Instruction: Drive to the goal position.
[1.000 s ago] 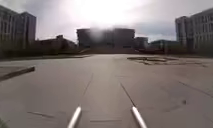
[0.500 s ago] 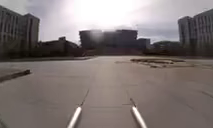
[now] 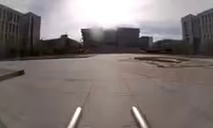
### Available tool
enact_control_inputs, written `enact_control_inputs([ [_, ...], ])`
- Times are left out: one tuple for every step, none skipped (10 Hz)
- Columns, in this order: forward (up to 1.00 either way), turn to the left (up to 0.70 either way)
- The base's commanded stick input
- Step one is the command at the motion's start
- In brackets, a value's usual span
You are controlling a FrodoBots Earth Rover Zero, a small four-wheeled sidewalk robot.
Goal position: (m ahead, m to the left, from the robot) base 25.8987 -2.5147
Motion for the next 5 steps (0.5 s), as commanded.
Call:
enact_control_inputs([
  [1.0,0.0],
  [1.0,0.0],
  [1.0,0.0],
  [1.0,0.0],
  [1.0,0.0],
])
